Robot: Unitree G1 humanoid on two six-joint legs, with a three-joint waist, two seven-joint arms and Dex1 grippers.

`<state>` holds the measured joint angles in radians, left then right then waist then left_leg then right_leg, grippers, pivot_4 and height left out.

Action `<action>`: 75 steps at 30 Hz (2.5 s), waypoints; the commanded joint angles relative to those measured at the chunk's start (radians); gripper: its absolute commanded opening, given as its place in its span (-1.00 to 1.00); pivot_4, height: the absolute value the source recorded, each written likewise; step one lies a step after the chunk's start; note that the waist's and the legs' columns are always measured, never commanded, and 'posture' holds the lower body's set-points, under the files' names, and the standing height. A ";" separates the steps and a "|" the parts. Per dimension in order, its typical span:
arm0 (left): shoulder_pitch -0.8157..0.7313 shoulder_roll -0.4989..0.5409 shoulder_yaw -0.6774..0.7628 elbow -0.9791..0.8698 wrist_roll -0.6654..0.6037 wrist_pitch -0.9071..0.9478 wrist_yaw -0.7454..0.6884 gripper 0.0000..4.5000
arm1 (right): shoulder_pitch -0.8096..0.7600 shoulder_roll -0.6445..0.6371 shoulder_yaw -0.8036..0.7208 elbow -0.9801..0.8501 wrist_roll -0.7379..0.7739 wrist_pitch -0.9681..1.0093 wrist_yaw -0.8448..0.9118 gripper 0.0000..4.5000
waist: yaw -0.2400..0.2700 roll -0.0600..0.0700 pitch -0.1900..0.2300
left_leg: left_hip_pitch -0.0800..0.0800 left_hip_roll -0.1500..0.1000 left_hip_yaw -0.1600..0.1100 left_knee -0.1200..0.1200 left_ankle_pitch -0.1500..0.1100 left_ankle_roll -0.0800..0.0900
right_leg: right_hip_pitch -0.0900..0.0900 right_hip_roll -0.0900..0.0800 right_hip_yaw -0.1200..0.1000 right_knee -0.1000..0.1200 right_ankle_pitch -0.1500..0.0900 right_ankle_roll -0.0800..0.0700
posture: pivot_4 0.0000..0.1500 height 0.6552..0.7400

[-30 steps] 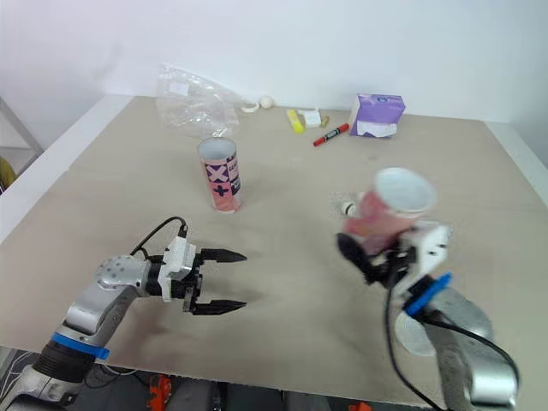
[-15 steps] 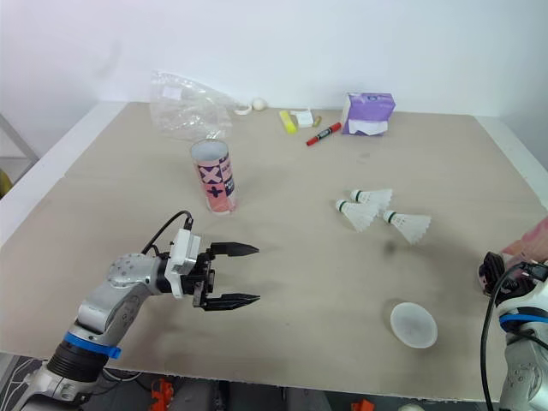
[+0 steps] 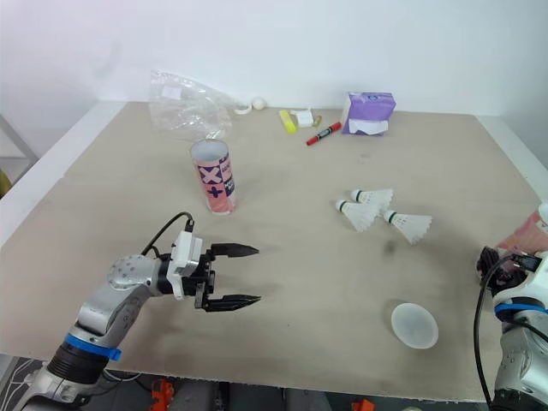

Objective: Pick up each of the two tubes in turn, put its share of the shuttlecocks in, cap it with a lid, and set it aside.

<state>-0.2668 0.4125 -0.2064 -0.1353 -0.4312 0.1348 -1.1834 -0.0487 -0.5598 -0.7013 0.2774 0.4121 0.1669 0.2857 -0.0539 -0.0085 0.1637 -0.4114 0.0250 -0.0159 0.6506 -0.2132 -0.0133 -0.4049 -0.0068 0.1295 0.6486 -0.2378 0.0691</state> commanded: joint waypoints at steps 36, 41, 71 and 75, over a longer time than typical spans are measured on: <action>-0.067 -0.010 -0.004 0.082 0.014 -0.036 -0.029 1.00 | 0.604 0.150 -0.026 -0.802 0.169 0.131 0.084 0.98 | 0.004 0.001 0.000 | 0.001 0.002 0.002 -0.005 0.000 -0.001 | -0.003 0.000 0.001 -0.001 -0.002 -0.002 | 1.00 1.00; -0.073 -0.013 0.014 0.101 0.023 -0.037 0.003 1.00 | 0.623 0.054 0.052 -0.906 0.227 0.110 0.293 0.98 | -0.003 -0.003 0.001 | 0.004 0.003 0.004 -0.011 0.000 -0.001 | -0.003 0.000 0.001 -0.002 -0.003 -0.003 | 1.00 1.00; -0.099 -0.056 0.230 0.167 0.171 0.155 0.652 1.00 | -0.150 -0.109 0.583 -0.386 0.070 -0.009 0.754 0.98 | 0.009 -0.015 0.008 | 0.002 0.000 -0.004 -0.010 -0.002 -0.004 | -0.001 0.000 -0.005 -0.002 -0.003 0.002 | 1.00 1.00; -0.172 -0.065 0.211 0.274 0.184 0.116 0.621 1.00 | -0.140 -0.109 0.572 -0.388 0.062 -0.016 0.745 0.98 | 0.009 -0.015 0.008 | 0.002 0.000 -0.004 -0.010 -0.002 -0.004 | -0.001 0.000 -0.005 -0.001 -0.003 0.002 | 1.00 1.00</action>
<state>-0.4176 0.3472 0.0058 0.1333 -0.2527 0.2817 -0.5452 -0.1899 -0.6681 -0.1120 -0.0936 0.4706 0.1697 1.0280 -0.0449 -0.0235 0.1716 -0.4098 0.0252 -0.0202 0.6403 -0.2151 -0.0175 -0.4056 -0.0066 0.1249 0.6472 -0.2412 0.0715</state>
